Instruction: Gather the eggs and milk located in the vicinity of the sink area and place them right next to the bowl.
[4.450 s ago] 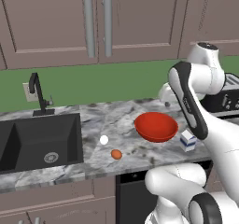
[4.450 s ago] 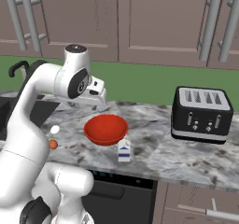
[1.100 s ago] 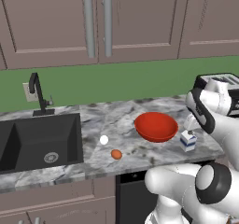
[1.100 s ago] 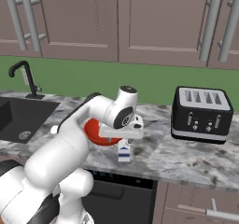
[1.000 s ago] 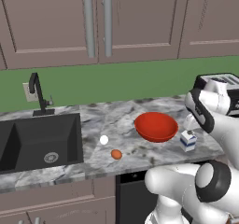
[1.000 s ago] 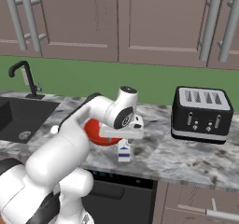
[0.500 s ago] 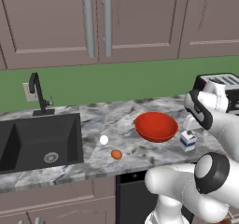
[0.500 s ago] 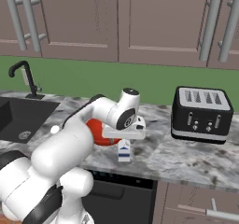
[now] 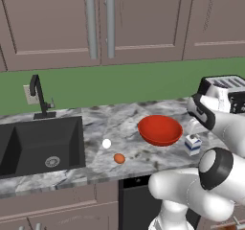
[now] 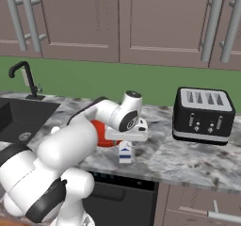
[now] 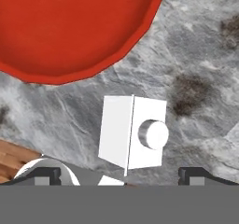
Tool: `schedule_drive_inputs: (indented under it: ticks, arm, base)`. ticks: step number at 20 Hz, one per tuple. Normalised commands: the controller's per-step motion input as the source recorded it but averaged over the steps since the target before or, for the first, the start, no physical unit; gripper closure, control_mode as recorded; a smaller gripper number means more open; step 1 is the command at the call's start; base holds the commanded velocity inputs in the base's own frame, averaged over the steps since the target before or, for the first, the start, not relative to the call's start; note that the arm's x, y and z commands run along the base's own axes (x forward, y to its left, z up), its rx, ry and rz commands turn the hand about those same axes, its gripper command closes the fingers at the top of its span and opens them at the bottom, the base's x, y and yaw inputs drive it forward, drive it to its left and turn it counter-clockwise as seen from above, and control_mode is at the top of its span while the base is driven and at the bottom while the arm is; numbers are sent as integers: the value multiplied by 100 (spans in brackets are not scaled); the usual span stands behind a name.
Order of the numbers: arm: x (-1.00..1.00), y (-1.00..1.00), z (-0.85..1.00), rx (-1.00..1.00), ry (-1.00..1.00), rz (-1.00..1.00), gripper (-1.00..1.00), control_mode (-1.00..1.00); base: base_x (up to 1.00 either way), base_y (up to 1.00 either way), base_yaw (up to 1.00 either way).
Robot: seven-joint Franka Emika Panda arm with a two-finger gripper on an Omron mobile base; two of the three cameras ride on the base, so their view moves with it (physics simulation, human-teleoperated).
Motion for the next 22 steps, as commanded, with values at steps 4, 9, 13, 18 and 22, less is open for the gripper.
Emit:
schedule_drive_inputs:
  ticks: [4,9,13,18,22]
  arm:
    - [12,0,-14,0,0,0,-100,-100]
    - [11,0,-13,0,0,0,-100,-100]
    - [9,0,-14,0,0,0,-100,-100]
    - [6,0,-13,0,0,0,-100,-100]
    - [2,0,-13,0,0,0,-100,-100]
  base:
    - [0,0,0]
    - [0,0,0]
    - [0,0,0]
    - [0,0,0]
    - [0,0,0]
